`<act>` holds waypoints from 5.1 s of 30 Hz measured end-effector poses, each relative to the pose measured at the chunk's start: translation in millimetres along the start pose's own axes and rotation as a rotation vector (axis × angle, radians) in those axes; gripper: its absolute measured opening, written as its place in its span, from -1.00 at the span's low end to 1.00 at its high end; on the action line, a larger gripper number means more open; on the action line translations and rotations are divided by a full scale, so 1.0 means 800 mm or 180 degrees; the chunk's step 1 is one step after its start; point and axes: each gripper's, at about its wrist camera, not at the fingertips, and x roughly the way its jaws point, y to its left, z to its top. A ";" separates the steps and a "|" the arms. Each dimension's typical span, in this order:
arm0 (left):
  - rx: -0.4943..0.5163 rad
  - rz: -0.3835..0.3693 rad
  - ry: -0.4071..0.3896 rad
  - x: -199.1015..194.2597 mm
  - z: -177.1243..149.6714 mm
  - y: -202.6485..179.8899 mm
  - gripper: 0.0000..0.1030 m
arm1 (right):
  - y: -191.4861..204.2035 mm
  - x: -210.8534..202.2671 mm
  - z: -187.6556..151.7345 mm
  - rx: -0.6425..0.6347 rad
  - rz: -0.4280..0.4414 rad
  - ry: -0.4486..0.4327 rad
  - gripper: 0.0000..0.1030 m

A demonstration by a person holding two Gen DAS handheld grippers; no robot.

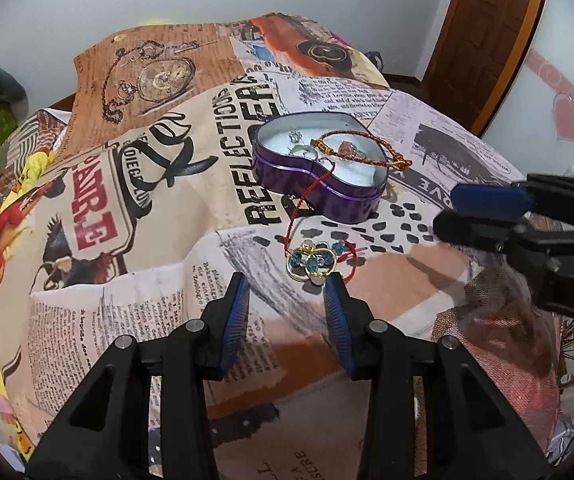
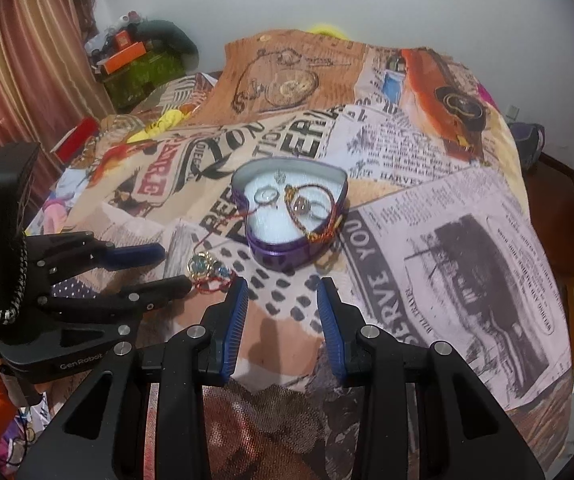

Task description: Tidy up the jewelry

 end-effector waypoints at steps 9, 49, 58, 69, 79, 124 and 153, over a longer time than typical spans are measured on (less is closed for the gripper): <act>0.0187 0.0107 -0.0009 0.012 0.000 -0.002 -0.29 | -0.004 0.013 -0.008 0.0049 0.0078 0.0095 -0.37; -0.0144 -0.0226 -0.0342 -0.034 -0.001 0.024 -0.85 | 0.007 0.025 -0.004 0.0009 0.0131 0.0189 -0.37; -0.0195 -0.0383 -0.0375 -0.046 -0.009 0.033 -0.85 | 0.020 0.029 0.000 -0.0055 0.0186 0.0210 -0.37; -0.0173 -0.0284 -0.0134 -0.032 -0.038 0.041 -0.83 | 0.039 0.037 0.003 -0.0149 0.0194 0.0263 -0.37; -0.0284 -0.0087 -0.0182 -0.039 -0.049 0.068 -0.59 | 0.064 0.045 0.014 -0.0235 0.0262 0.0305 -0.37; 0.0085 -0.0269 -0.0065 0.009 -0.004 -0.002 -0.46 | 0.028 0.016 -0.008 0.0131 0.0013 0.0327 -0.80; -0.0139 -0.0181 -0.0395 -0.056 -0.018 0.034 -0.61 | 0.033 0.010 -0.007 0.0183 0.0237 0.0237 -0.78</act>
